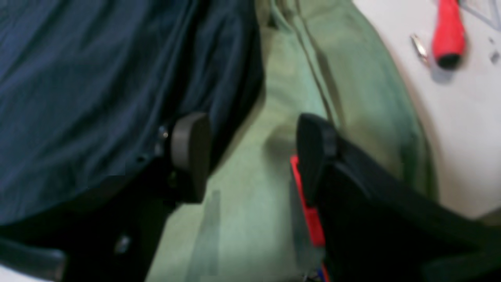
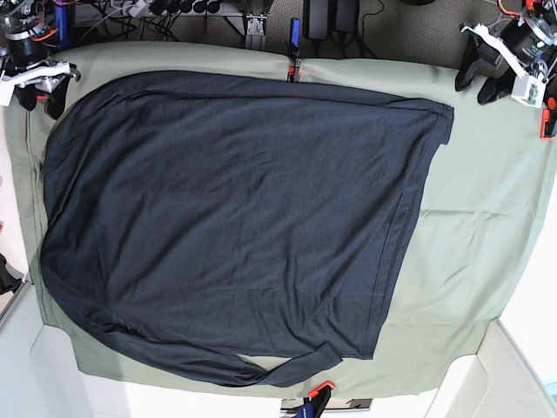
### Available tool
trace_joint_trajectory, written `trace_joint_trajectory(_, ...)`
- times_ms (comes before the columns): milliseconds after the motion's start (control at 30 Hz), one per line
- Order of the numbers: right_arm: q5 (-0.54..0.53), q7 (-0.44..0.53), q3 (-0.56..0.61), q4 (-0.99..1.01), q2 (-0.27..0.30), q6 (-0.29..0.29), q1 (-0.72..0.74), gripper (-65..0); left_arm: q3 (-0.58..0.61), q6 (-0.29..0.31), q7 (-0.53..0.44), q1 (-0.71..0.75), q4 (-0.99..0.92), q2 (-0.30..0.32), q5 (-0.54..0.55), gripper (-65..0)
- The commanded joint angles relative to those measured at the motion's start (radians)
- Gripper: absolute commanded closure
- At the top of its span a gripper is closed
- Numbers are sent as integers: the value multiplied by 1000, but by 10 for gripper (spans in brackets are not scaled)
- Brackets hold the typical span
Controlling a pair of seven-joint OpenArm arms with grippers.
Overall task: Fold the T-shirt properly
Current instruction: 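Move both grippers to the shirt's shoulder corners and grasp them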
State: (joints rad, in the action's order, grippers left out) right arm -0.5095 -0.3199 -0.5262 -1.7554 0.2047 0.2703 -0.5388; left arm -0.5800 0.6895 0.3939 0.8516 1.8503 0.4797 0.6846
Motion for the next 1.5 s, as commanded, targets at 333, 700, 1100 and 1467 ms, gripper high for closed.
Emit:
trace_joint_trajectory(333, 5, 14, -1, -2, 11, 6, 14, -349, 146, 9, -16, -207, -188, 55, -31, -435)
trace_joint_trajectory(700, 13, 15, 3, -2, 11, 6, 14, -349, 256, 9, -16, -278, -264, 49, -54, -434)
trace_joint_trajectory(1100, 39, 16, 37, -2, 11, 26, 16, -349, 269, 9, -19, -281, -264, 50, -76, -434)
trace_joint_trajectory(1467, 87, 15, 136, 19, 10, 21, 51, -349, 269, 9, -3, -280, -264, 50, -76, -434)
